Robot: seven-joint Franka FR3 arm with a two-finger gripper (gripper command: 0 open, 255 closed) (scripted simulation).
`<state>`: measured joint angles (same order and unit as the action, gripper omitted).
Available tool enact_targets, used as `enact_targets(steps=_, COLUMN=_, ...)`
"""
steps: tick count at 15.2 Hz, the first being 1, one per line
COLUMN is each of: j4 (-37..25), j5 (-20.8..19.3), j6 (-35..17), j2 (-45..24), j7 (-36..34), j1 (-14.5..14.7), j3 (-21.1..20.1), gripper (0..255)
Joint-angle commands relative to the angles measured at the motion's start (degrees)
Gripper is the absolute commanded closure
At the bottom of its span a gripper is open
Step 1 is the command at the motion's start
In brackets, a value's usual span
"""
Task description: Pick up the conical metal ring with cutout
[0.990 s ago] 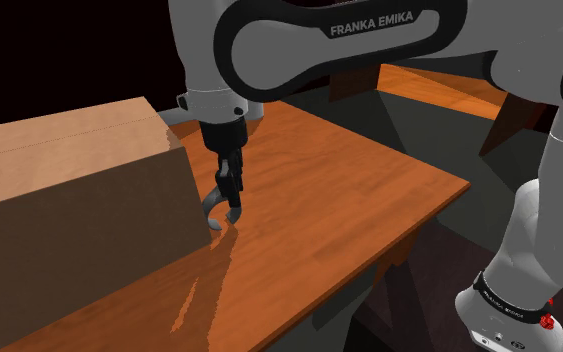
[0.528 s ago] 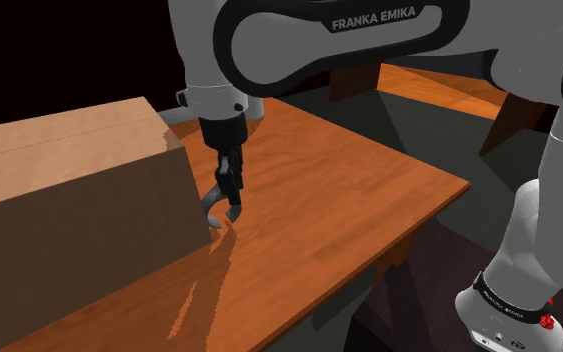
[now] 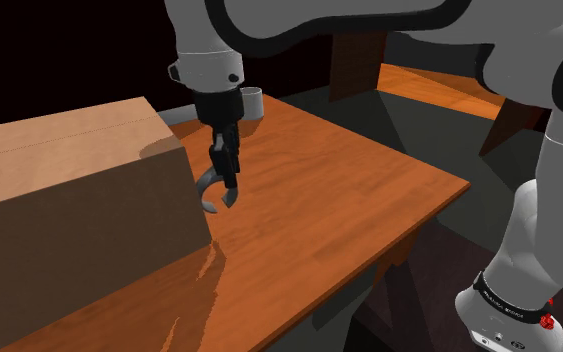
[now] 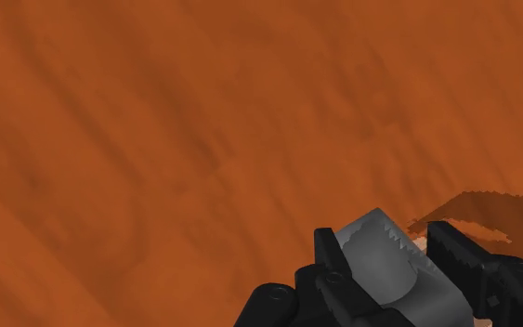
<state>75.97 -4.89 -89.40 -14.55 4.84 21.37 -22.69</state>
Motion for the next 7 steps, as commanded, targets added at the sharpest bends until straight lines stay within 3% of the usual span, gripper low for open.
enact_targets(steps=1, j4=-2.2, j5=-0.2, j6=1.8, j2=-0.5, j7=-0.1, j1=0.2, j3=0.0, gripper=255)
enact_targets(steps=7, j4=-7.8, j5=-0.8, j6=5.8, j2=-2.1, j7=-0.3, j1=1.0, j3=-0.1, gripper=255)
